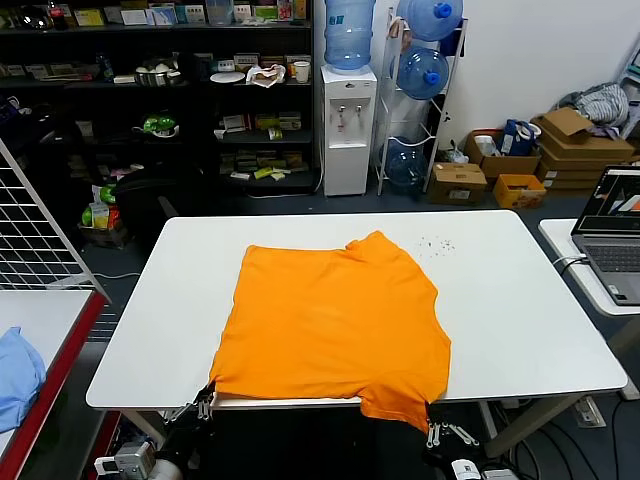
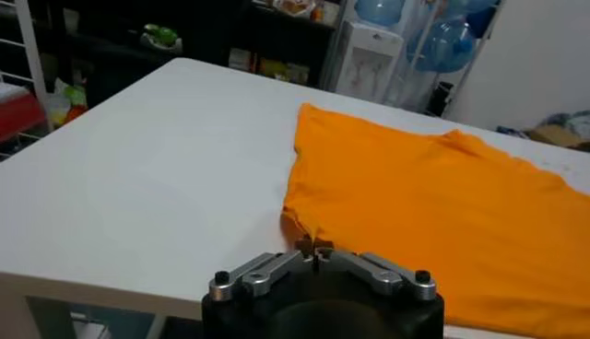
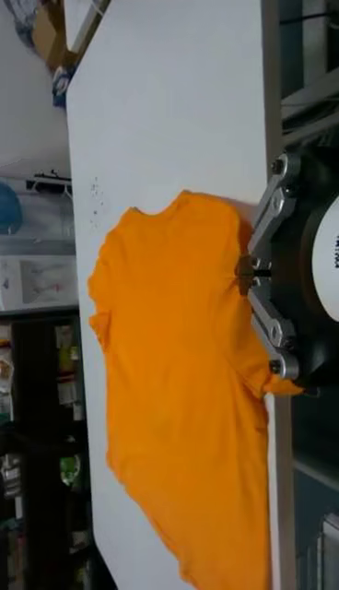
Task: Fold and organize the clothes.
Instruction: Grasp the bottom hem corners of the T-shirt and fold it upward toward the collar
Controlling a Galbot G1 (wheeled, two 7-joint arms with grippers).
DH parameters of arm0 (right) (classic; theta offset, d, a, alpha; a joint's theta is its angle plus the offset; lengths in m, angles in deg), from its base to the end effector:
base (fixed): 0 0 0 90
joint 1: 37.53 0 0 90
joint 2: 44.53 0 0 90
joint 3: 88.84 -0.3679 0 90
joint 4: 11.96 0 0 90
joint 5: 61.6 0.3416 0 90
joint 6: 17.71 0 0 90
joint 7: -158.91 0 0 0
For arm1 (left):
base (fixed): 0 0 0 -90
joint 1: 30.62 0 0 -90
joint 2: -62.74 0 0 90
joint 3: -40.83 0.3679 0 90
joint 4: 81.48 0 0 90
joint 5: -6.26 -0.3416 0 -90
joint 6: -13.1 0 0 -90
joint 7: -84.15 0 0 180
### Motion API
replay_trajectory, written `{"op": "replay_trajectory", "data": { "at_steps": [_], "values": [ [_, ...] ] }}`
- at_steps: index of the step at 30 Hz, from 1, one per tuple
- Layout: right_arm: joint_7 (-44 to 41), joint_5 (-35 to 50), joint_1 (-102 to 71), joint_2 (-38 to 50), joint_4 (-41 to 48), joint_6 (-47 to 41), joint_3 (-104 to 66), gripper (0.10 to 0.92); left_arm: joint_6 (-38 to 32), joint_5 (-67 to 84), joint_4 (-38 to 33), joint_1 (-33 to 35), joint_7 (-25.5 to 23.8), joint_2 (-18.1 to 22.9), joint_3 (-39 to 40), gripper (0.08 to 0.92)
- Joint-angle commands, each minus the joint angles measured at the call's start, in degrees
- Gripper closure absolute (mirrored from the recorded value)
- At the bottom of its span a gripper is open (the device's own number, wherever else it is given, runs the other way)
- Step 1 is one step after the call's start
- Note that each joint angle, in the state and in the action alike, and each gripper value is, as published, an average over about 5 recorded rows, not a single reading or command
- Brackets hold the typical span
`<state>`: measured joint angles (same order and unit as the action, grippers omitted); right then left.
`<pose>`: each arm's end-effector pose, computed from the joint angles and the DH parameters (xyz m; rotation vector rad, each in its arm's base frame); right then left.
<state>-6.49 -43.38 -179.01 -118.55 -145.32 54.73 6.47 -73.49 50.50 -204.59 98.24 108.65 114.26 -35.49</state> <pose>0.0488 -0.0146 -0.2773 0.0276 -2.6261 -0.1238 0.1010 0.0598 -0.3177 -0.0853 -2.6303 0.3051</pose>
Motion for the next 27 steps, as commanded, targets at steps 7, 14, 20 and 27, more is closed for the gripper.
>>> {"op": "replay_trajectory", "data": {
  "at_steps": [7,14,20,27],
  "values": [
    [8.12,11.85,21.4,2.51,7.29,-1.31,1.06,0.903,0.38,7.13,5.0,-14.72,1.92,-1.71,2.08,0.908],
    [10.36,14.39,31.38,2.78,14.06,-1.64,3.14,0.903,0.47,9.38,11.1,-25.45,2.63,-2.18,6.67,0.908],
    [10.59,14.3,37.02,1.41,18.21,-3.65,4.57,0.903,0.45,8.07,14.56,-29.05,3.93,0.49,9.97,0.908],
    [10.62,14.29,40.84,0.72,21.74,-4.67,6.19,0.903,1.04,7.09,16.42,-31.54,4.7,2.05,12.2,0.908]
  ]
}}
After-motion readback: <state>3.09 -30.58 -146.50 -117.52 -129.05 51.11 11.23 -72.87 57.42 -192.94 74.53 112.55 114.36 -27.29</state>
